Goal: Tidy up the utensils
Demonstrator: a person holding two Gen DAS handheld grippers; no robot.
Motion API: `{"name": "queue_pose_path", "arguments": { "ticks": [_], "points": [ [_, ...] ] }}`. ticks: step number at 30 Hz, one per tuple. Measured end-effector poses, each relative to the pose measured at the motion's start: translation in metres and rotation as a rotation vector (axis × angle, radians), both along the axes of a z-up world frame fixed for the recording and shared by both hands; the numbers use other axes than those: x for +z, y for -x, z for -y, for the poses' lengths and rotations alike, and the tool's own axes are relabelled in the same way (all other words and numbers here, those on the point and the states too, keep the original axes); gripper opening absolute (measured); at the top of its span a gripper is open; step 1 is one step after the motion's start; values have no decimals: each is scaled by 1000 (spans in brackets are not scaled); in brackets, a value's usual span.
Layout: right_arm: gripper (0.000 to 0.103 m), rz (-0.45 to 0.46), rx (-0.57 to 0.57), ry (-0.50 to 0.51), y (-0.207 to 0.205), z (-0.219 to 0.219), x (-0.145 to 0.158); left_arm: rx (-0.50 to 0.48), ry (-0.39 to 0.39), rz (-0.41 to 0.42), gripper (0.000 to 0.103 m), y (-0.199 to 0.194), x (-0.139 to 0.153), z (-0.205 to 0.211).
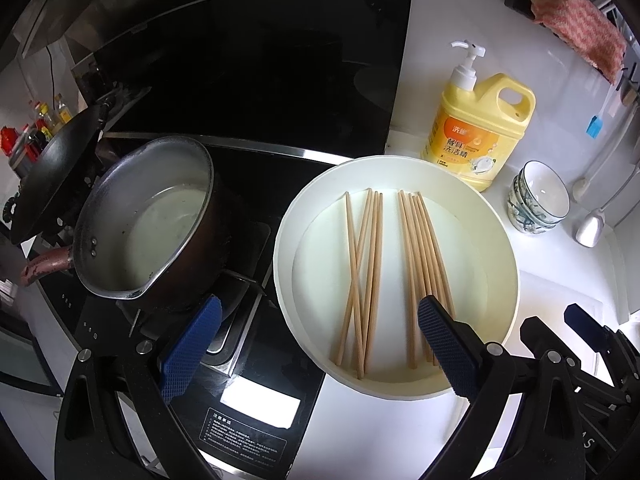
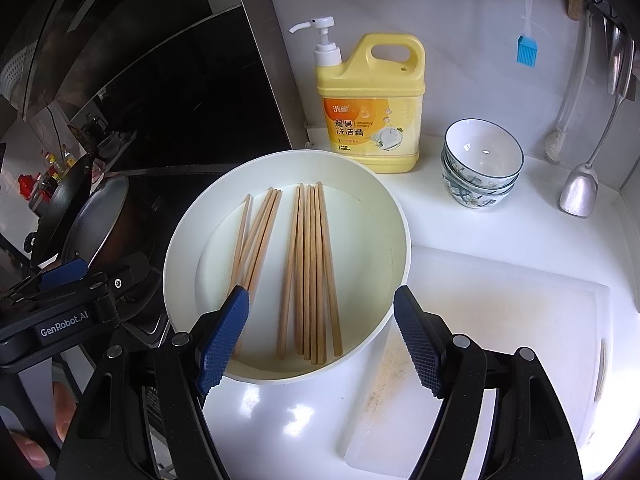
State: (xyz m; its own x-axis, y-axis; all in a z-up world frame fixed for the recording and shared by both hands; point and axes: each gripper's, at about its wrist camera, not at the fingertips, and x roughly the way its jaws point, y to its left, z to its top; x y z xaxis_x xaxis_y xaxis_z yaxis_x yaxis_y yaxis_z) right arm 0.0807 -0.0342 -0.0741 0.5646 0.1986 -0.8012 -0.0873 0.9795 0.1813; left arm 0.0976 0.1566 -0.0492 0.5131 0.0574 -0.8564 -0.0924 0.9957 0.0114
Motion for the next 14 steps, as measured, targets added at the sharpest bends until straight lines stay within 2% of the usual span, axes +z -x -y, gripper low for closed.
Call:
{"name": "queue_pose_path", "arguments": {
  "ticks": [14],
  "points": [
    [72,16,-35,-1,11,9,-5,-20,-11,-10,97,-1,-9,6]
  ]
}}
